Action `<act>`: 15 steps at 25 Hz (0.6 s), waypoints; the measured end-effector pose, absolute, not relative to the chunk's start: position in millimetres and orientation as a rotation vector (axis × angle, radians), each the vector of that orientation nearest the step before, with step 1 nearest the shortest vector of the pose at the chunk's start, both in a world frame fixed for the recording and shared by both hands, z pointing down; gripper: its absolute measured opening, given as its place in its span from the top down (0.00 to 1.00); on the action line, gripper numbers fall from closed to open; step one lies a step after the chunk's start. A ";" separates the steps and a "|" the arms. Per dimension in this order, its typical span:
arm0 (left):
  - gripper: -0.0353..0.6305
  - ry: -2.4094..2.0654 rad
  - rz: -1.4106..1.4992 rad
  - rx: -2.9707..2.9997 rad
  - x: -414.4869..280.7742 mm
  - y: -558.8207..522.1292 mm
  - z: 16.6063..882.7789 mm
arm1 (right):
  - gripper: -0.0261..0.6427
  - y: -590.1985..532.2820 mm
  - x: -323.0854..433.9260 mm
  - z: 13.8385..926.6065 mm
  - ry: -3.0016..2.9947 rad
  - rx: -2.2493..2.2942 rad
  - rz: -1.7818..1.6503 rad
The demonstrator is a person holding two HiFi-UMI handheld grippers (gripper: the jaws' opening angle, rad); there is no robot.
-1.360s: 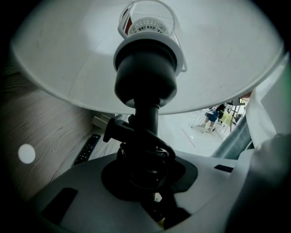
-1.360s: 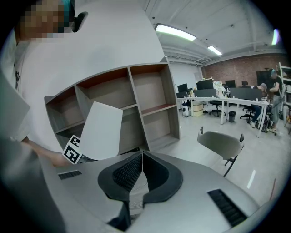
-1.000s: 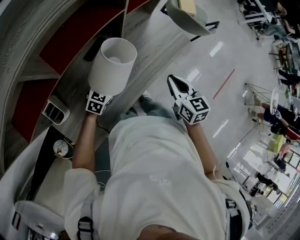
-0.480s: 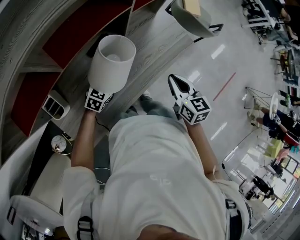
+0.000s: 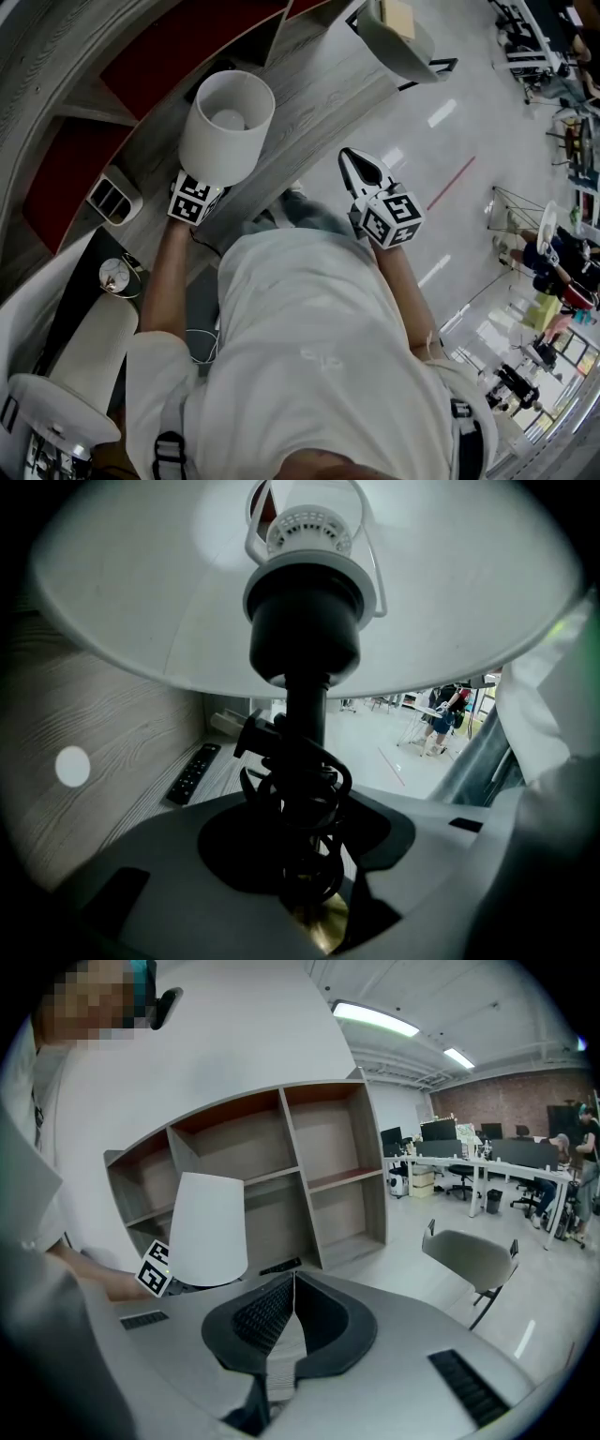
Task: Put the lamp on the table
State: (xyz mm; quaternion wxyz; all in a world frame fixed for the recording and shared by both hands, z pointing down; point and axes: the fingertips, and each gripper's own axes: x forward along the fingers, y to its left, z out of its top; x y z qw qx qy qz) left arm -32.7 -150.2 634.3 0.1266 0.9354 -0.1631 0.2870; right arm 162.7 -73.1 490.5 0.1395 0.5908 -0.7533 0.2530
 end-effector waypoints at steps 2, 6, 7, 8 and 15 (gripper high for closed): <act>0.67 -0.482 0.836 2.719 -39.4 -147.4 637.0 | 0.91 -75.5 157.5 491.4 -2.187 1.690 0.731; 0.64 -0.504 0.834 2.710 -54.3 -142.1 645.1 | 0.91 -80.7 146.5 492.7 -2.212 1.651 0.728; 0.64 -0.516 0.833 2.705 -57.7 -141.8 643.3 | 0.91 -82.1 143.6 493.0 -2.219 1.640 0.728; 0.63 -0.529 0.830 2.699 -61.0 -141.6 641.3 | 0.91 -83.5 140.6 493.3 -2.225 1.630 0.727; 0.62 -0.597 0.838 2.652 -86.5 -131.2 642.5 | 0.91 -93.1 119.3 492.9 -2.277 1.552 0.722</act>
